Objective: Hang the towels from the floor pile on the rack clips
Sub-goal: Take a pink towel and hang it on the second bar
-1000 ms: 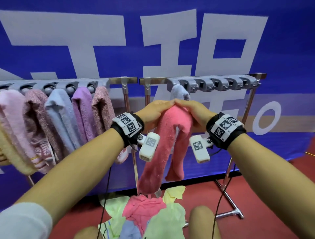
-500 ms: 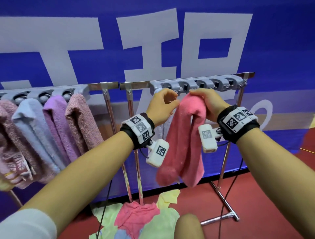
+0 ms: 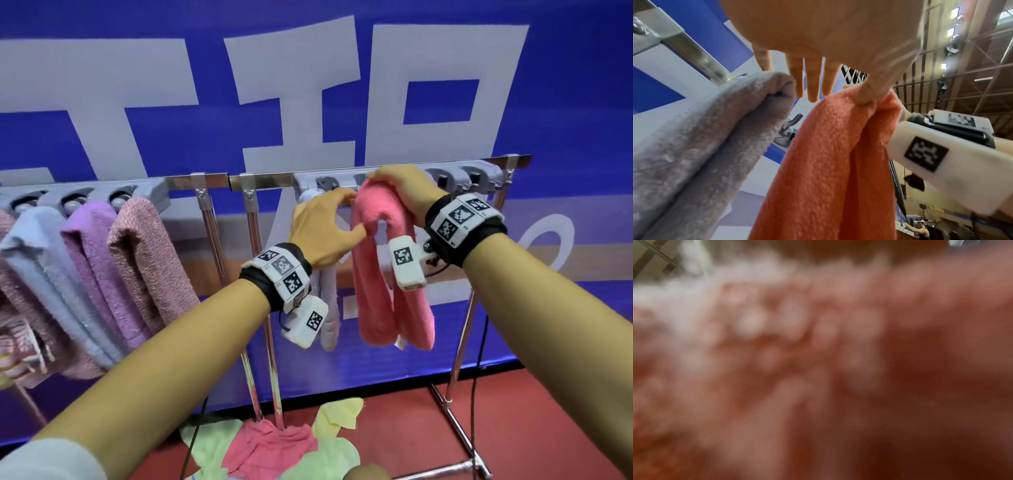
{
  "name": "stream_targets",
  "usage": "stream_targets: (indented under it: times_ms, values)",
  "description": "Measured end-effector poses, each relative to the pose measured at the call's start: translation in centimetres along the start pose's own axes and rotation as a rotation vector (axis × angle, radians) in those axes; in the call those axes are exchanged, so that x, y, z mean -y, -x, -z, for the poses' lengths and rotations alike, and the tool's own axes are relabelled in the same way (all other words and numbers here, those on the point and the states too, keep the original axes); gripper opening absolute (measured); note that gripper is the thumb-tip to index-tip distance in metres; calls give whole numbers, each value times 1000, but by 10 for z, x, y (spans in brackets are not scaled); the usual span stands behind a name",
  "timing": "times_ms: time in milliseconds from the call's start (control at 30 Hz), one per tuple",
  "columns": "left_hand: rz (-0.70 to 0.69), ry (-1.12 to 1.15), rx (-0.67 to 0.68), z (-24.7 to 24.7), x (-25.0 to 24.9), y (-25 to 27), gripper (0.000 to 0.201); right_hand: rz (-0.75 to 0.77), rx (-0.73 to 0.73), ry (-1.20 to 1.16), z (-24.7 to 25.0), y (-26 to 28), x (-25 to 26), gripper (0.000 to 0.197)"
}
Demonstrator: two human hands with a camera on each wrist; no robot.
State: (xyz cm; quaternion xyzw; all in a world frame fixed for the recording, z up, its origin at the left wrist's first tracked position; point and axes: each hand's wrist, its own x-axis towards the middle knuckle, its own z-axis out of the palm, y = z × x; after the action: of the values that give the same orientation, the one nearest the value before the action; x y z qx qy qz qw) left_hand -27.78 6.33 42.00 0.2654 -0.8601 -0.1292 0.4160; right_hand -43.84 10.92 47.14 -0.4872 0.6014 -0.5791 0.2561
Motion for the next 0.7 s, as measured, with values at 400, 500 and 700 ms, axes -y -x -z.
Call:
stream_targets:
  times_ms: [400, 500, 700]
  values:
    - [118, -132, -189, -28, 13, -21, 61, -105, 105, -157, -12, -47, 3, 14]
    - [143, -235, -163, -30, 14, -25, 83, -161, 134, -130, -10, -57, 5, 13]
    - [163, -358, -175, -32, 21, -39, 79, 77, 68, 396, 0, -75, 1, 17]
